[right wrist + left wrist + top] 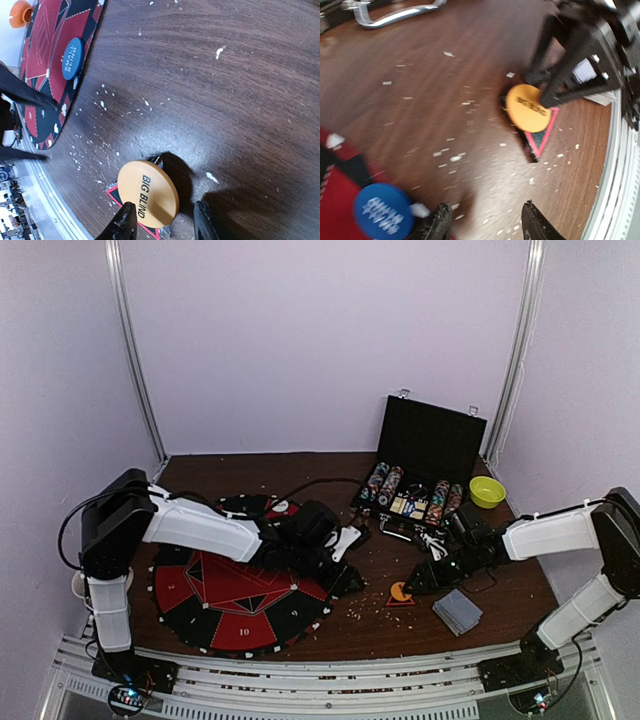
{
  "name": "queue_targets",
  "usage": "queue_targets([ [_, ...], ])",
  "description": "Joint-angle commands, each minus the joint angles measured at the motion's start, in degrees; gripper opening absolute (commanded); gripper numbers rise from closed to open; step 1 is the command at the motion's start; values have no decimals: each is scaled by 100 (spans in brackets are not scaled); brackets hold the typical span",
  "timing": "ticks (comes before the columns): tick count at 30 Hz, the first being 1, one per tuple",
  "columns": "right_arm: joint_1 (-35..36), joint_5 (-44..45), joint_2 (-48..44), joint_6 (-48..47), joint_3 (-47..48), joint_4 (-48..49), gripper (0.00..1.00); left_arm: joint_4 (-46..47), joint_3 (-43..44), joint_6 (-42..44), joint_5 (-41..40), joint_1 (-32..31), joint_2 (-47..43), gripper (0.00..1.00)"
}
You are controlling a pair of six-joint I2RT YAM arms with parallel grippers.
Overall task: Distribute texas hold em gaming equipment
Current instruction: Pick up the big blind button from the center of the board.
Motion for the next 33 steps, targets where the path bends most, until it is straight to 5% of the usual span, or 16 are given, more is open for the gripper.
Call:
queue_targets([
  [1, -166, -591, 150, 101, -232, 517, 40, 210, 494, 232, 351, -200, 466, 50],
  [17, -453, -819, 447, 109, -392, 839, 22, 127, 1346, 199, 727, -303, 1538, 43],
  [26, -491, -825, 307, 99, -337, 667, 0, 190, 1596, 155, 924, -312, 1788, 41],
  [33, -491, -826, -84, -20, -99, 103, 0, 122, 1506, 158, 1100, -233, 1362, 42],
])
